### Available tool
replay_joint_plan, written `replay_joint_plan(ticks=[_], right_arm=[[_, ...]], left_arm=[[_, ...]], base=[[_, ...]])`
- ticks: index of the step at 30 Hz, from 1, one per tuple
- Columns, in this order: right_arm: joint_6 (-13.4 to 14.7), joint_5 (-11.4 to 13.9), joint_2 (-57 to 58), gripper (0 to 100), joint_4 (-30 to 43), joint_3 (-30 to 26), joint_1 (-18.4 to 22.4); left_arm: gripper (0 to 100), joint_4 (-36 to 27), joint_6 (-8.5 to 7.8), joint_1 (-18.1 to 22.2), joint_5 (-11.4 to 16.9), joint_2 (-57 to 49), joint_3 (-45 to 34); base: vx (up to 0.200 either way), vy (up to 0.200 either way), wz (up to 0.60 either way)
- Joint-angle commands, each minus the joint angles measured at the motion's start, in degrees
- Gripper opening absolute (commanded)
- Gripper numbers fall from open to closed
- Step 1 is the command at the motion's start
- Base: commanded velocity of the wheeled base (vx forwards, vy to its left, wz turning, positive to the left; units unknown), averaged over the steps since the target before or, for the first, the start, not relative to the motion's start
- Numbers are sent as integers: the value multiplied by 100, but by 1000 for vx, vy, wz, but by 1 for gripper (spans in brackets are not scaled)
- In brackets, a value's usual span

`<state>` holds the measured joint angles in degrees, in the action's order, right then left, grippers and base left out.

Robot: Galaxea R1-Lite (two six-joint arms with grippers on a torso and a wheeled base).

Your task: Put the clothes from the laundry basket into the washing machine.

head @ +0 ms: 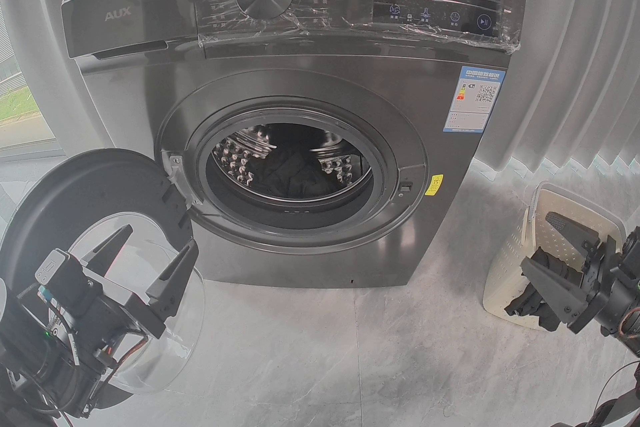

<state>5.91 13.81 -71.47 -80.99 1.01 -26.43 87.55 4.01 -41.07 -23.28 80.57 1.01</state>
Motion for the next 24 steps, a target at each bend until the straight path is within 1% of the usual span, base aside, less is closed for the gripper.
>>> replay_joint_plan(ticks=[1,4,7,10,11,12,13,15,16,18,19,20,21,22,23,24], right_arm=[[-108,7,986,100,734,-101,15],[-231,-1,1470,100,1376,-101,24],[-248,-10,2111,100,2053,-101,59],[-257,-1,2551,100,2510,-101,261],[-257,7,2797,100,2747,-101,428],[-266,7,2955,100,2896,-101,542],[-266,7,3140,100,3063,-101,665],[-257,7,3342,100,3239,-101,780],[-257,7,3500,100,3406,-101,868],[-257,-1,3693,100,3626,-101,982],[-257,-1,3755,100,3687,-101,1017],[-257,-1,3992,100,3951,-101,1158],[-257,7,4133,100,4074,-101,1219],[-257,7,4185,100,4127,-101,1237],[-257,7,4379,100,4294,-101,1316],[-257,7,4590,100,4496,-101,1386]], left_arm=[[100,-10,-41,20,8,-270,-101],[100,-19,-32,20,8,-322,-101],[100,-107,-23,73,8,-489,-101],[100,-186,-58,328,17,-604,-101],[100,-265,-76,468,26,-700,-101],[100,-371,-111,530,26,-771,-101],[100,-555,-155,583,26,-885,-101],[100,-801,-137,618,17,-1017,-101],[100,-1056,-111,644,-9,-1157,-101],[100,-1390,-111,714,-27,-1359,-101],[100,-1478,-111,750,-27,-1421,-101],[100,-1873,-111,855,-27,-1676,-101],[100,-2084,-102,881,-27,-1808,-101],[100,-2163,-93,881,-27,-1860,-101],[100,-2480,-50,881,-27,-2045,-101],[100,-2849,91,890,-27,-2291,-101]], base=[[0,0,0],[0,0,0],[0,0,0],[0,0,0],[0,0,0],[-200,0,0],[-200,0,0],[-200,0,0],[-200,0,0],[-200,0,0],[0,0,0],[0,0,0],[0,0,0],[0,0,0],[0,0,0],[0,0,0]])
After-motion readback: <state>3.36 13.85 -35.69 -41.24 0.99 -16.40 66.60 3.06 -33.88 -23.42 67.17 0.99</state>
